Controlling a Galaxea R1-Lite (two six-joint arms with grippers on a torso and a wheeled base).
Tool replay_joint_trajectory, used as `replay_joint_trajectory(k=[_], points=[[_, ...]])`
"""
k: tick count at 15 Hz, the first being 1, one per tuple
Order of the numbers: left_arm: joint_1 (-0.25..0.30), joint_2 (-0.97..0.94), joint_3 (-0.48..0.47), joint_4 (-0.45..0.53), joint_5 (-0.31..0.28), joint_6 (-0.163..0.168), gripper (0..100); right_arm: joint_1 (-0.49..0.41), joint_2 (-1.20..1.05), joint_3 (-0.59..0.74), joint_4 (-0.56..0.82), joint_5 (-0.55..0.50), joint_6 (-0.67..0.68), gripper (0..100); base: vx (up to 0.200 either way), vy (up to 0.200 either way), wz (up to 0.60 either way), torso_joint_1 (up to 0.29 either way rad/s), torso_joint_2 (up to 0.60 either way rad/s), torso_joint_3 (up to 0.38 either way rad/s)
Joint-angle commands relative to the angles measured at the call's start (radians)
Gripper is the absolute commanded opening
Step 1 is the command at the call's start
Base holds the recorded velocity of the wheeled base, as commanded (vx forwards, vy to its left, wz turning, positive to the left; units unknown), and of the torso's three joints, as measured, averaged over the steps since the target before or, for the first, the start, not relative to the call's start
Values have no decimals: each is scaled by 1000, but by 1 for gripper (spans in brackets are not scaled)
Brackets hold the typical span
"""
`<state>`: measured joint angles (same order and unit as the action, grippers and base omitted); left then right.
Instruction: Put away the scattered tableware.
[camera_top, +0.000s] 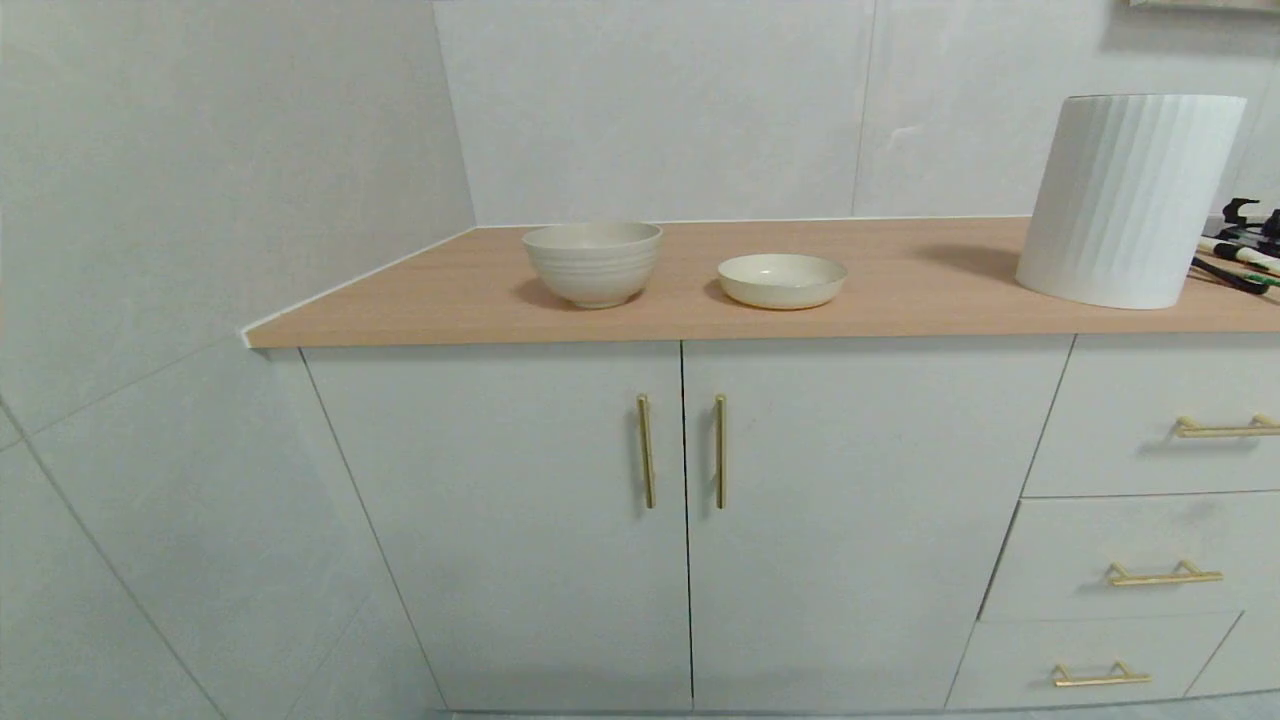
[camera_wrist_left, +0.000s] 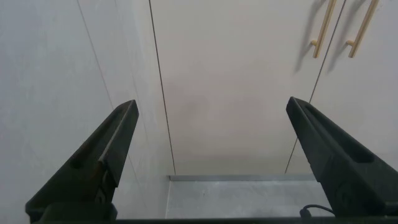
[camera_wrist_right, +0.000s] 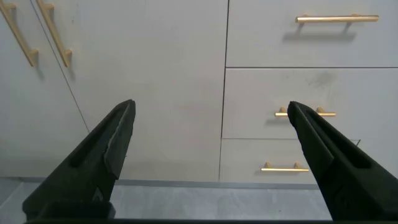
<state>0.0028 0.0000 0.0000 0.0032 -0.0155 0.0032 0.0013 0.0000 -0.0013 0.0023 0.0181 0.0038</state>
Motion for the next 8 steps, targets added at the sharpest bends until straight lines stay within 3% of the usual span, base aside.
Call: replay_joint_trajectory(k=[1,5,6,8], points=[[0,0,0,0,0,0,100,0,0,0,-1,0,1,100,0,0,0,0,0,0],[0,0,0,0,0,0,100,0,0,-14,-25,0,13,100,0,0,0,0,0,0],[0,0,0,0,0,0,100,2,3,-80,-81,11,42,100,0,0,0,0,0,0],[0,0,0,0,0,0,100,19,129,-138,-45,94,44,100,0,0,0,0,0,0]])
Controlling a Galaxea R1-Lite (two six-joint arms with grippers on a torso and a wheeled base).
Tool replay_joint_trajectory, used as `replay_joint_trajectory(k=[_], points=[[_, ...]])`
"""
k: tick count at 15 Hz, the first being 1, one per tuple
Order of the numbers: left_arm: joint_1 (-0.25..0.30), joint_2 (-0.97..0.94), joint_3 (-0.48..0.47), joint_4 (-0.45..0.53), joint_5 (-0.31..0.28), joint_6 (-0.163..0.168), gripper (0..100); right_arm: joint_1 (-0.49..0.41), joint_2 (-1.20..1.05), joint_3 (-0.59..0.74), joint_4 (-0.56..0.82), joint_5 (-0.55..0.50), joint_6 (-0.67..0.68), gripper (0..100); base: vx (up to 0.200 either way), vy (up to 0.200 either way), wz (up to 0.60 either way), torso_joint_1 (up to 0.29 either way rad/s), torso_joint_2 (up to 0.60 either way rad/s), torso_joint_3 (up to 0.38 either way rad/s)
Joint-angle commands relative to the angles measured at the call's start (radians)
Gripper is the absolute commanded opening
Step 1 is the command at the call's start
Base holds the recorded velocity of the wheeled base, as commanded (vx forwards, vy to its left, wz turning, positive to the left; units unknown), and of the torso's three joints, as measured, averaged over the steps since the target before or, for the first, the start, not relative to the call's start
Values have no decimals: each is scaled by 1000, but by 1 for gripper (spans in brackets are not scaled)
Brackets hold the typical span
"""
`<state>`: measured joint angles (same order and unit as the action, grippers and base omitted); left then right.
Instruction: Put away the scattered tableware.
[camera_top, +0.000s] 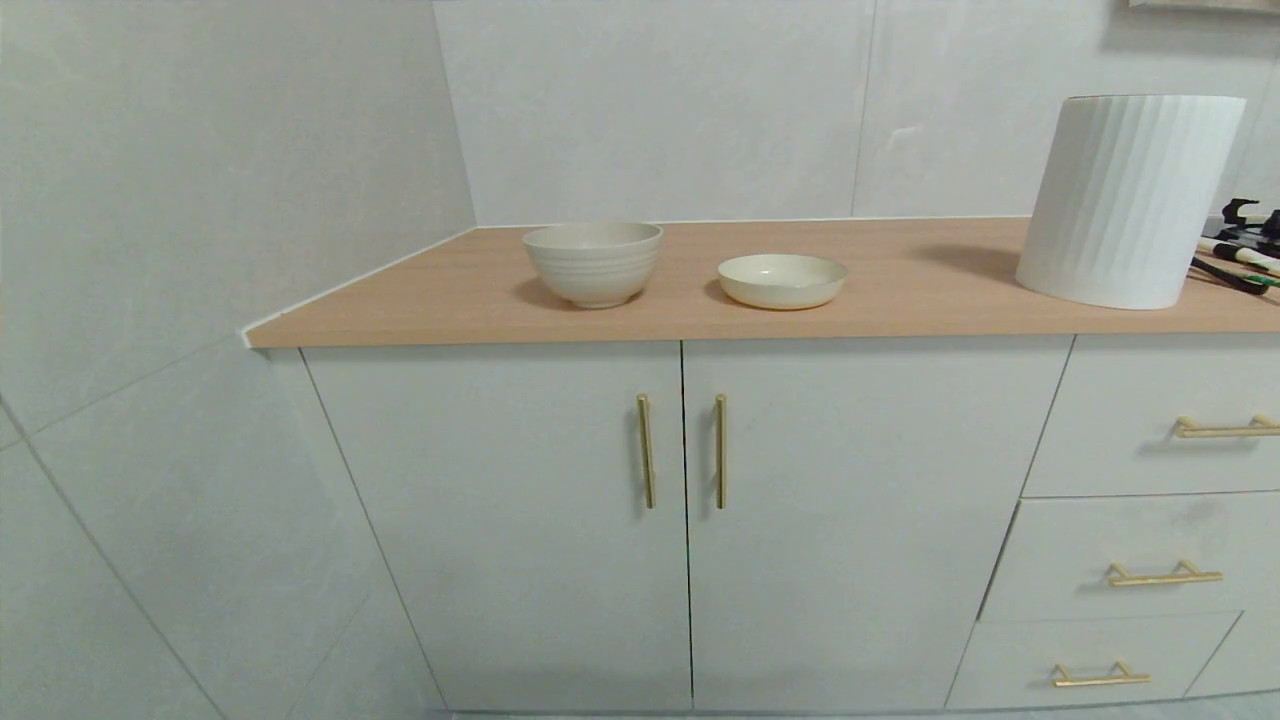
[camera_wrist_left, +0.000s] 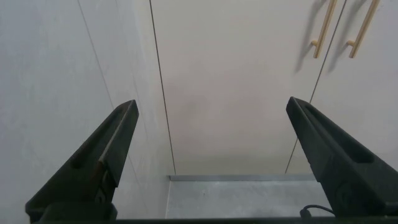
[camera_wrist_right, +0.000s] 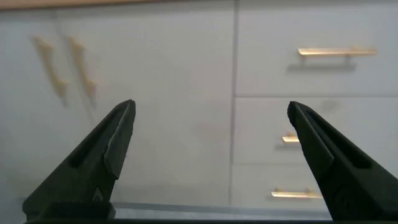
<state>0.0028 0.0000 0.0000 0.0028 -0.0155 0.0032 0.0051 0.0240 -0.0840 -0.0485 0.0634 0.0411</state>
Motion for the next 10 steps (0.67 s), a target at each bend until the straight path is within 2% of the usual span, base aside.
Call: replay_joint_trajectory(k=[1,3,4,5,9,10], points=[[0,0,0,0,0,0,100,33,217,-68,6,124,6,100,0,0,0,0,0,0],[0,0,0,0,0,0,100,61,432,-151,4,245,6,100,0,0,0,0,0,0],[0,0,0,0,0,0,100,62,504,-184,4,268,6,100,0,0,0,0,0,0],[0,0,0,0,0,0,100,73,666,-273,2,297,6,100,0,0,0,0,0,0],[0,0,0,0,0,0,100,219,987,-468,-7,297,11,100,0,0,0,0,0,0],[0,0,0,0,0,0,100,279,1090,-540,-7,297,16,100,0,0,0,0,0,0]])
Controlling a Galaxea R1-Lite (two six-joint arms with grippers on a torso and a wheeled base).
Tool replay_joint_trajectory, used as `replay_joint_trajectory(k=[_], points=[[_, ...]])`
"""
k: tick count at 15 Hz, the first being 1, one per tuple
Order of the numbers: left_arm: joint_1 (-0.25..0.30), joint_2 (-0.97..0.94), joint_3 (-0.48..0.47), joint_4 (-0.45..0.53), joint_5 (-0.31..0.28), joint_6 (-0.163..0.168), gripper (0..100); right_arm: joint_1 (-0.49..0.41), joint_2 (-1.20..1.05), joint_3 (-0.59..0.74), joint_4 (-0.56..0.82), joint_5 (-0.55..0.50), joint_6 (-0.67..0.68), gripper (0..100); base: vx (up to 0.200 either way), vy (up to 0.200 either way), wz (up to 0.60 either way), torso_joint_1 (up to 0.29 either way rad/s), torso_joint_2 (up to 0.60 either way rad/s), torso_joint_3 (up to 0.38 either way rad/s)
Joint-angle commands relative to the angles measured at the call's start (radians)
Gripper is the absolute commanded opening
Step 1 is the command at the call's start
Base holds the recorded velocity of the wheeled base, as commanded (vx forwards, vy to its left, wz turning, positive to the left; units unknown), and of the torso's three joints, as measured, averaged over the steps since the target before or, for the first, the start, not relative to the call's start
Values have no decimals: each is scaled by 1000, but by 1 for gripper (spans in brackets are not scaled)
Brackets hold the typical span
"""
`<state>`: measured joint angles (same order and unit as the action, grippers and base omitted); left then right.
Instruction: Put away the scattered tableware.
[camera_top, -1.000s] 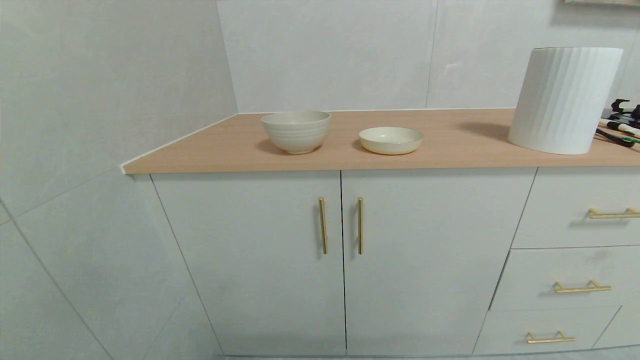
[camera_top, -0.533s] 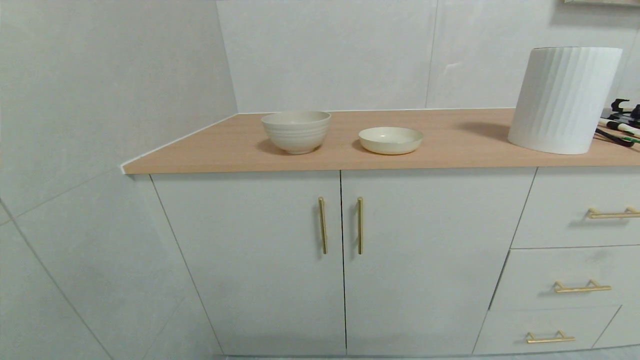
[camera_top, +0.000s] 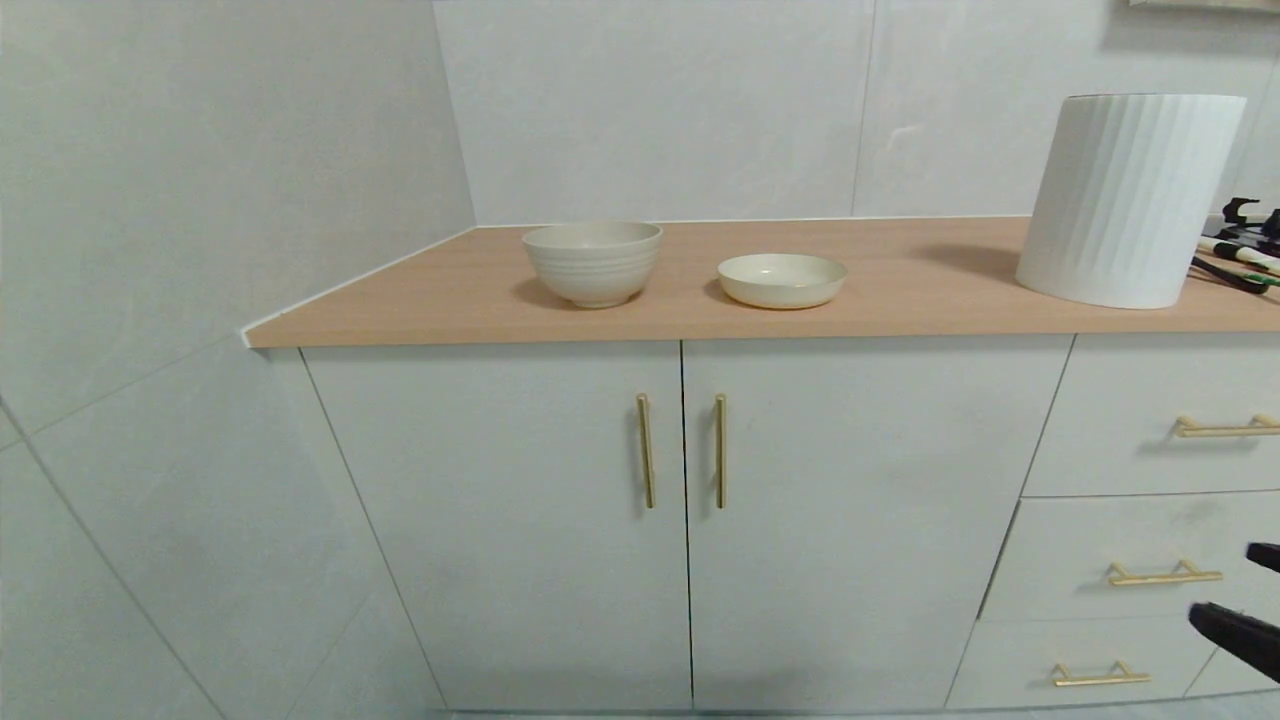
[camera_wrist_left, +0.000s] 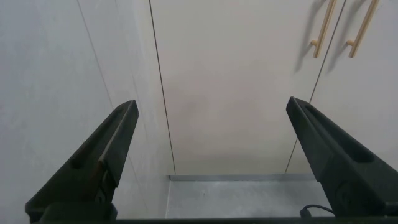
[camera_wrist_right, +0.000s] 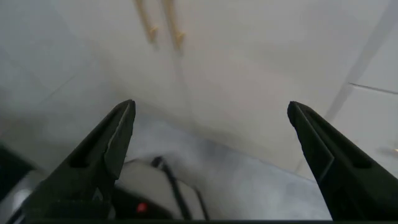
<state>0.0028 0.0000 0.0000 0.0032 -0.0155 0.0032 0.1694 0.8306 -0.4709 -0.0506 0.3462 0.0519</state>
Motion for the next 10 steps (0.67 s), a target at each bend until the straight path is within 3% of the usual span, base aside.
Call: replay_joint_trajectory(k=[1,7,10], points=[[0,0,0,0,0,0,100,144,363,-212,-6,16,20,100,0,0,0,0,0,0],[0,0,0,0,0,0,100,265,705,-503,-67,20,39,100,0,0,0,0,0,0],[0,0,0,0,0,0,100,340,855,-690,-64,34,152,100,0,0,0,0,0,0]])
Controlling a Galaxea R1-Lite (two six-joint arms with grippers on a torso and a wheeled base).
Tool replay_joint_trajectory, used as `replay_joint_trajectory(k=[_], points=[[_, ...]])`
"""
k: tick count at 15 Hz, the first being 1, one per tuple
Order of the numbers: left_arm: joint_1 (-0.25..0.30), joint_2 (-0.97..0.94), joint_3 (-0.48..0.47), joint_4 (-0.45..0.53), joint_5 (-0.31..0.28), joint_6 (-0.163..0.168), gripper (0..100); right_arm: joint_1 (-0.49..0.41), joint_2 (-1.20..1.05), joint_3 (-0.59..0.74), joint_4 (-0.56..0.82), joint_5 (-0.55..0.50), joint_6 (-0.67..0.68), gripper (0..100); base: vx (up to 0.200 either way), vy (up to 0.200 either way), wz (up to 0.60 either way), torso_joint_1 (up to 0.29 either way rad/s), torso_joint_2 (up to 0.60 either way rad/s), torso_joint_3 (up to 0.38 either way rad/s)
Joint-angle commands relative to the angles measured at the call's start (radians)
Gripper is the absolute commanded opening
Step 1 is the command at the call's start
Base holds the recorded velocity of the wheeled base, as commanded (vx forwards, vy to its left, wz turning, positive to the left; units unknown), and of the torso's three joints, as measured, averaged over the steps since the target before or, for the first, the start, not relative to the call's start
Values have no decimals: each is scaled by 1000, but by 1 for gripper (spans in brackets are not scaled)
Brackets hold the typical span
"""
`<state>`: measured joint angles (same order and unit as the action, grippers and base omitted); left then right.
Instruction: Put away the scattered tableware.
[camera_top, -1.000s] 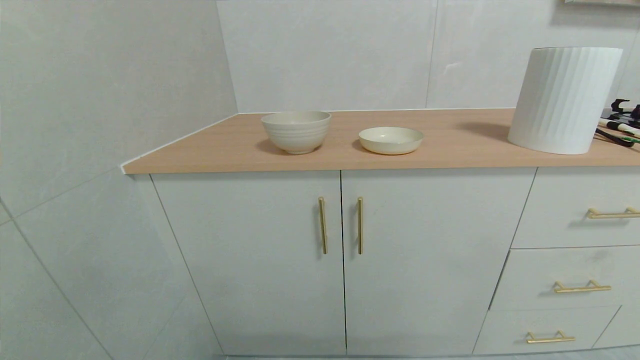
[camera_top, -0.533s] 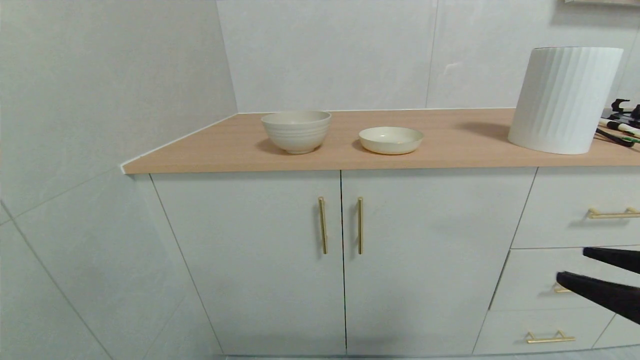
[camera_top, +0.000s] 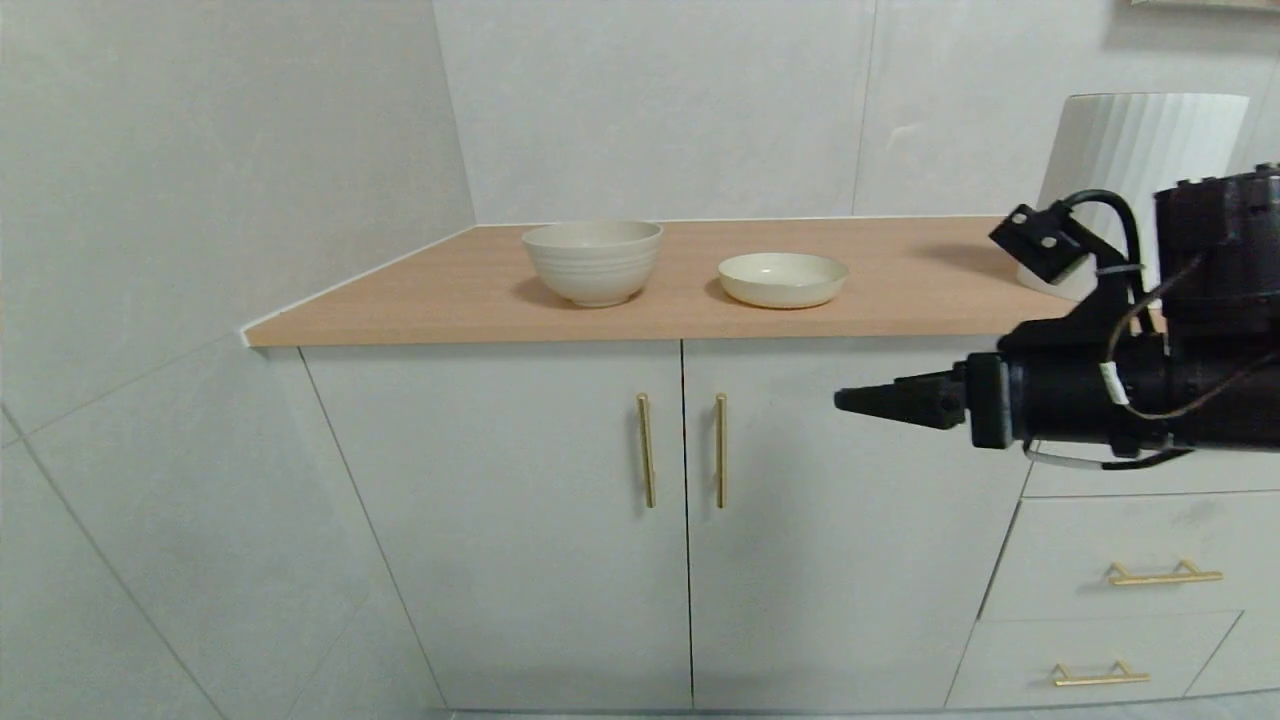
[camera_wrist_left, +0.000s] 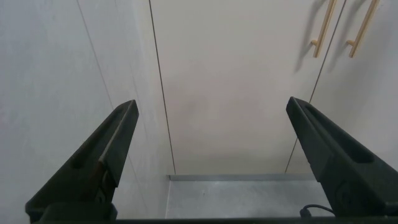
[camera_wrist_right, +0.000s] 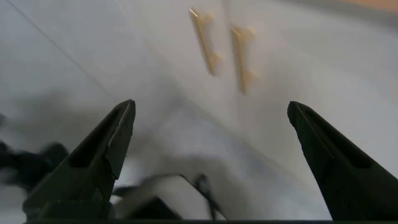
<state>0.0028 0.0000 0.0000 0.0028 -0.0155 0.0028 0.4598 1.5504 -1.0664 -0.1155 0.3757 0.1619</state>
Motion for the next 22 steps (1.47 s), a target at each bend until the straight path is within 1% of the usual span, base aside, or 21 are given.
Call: replay_joint_trajectory(k=[1,8,12,14,16,18,19,22], points=[[0,0,0,0,0,0,100,68,169,-113,-1,3,59,100,0,0,0,0,0,0],[0,0,0,0,0,0,100,114,289,-147,-18,2,67,100,0,0,0,0,0,0],[0,0,0,0,0,0,100,114,415,-142,-225,0,171,100,0,0,0,0,0,0],[0,0,0,0,0,0,100,111,459,-147,-269,-8,176,100,0,0,0,0,0,0],[0,0,0,0,0,0,100,109,485,-152,-286,-9,177,100,0,0,0,0,0,0],[0,0,0,0,0,0,100,109,504,-158,-312,-26,180,100,0,0,0,0,0,0],[0,0,0,0,0,0,100,109,522,-158,-346,-47,179,100,0,0,0,0,0,0],[0,0,0,0,0,0,100,109,556,-173,-385,-60,205,100,0,0,0,0,0,0]])
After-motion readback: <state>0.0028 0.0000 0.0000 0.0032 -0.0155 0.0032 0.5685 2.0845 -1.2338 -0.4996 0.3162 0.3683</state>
